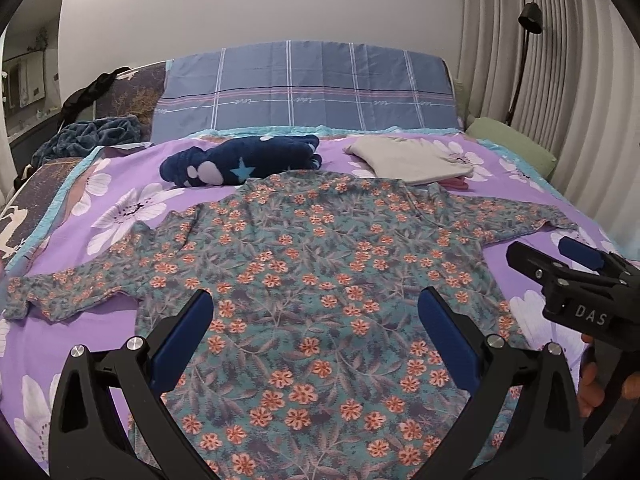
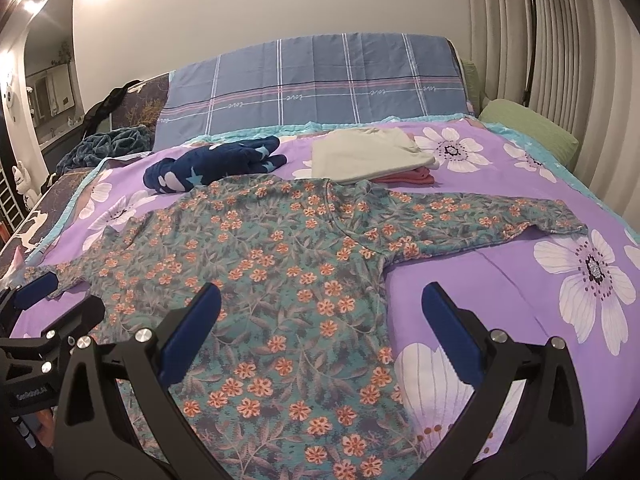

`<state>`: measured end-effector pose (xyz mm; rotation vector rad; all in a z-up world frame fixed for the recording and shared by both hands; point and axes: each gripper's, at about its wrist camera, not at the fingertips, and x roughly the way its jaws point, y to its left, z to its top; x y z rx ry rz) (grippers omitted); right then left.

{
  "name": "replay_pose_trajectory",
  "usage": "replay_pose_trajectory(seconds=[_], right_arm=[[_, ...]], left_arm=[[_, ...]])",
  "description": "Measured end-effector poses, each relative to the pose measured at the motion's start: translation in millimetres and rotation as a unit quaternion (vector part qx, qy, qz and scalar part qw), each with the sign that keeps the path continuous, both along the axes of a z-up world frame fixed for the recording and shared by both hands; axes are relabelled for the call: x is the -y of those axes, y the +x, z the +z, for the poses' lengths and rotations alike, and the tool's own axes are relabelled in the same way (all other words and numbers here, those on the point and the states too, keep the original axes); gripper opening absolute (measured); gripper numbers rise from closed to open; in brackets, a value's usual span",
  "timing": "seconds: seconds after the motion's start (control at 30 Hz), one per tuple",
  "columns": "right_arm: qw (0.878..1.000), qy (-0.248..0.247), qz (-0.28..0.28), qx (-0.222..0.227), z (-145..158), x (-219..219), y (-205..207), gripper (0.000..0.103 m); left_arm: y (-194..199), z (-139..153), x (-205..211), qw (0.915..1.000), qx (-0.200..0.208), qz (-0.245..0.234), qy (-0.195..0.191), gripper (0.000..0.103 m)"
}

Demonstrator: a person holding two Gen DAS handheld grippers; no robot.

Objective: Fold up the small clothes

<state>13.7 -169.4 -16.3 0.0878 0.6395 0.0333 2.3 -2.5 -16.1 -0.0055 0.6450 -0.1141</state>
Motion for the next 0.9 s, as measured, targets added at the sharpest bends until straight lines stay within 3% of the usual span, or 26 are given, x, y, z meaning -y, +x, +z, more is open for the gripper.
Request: replay_pose_trajectory(seconds=[0.33, 0.9], right_arm=[[1.0, -0.001, -0.001, -0.006, -2.3, 0.4, 1.7, 0.101], [1.0, -0.008, -0.01, -0.007, -3.5, 4.3, 1.5, 0.101]], left_arm=[[-0.7, -2.7, -3.0, 0.9999, -0.007, -0.001, -0.012, 0.102], [-2.0, -3.8, 0.4, 0.9999, -0.009, -0.007, -0.001, 0.102]])
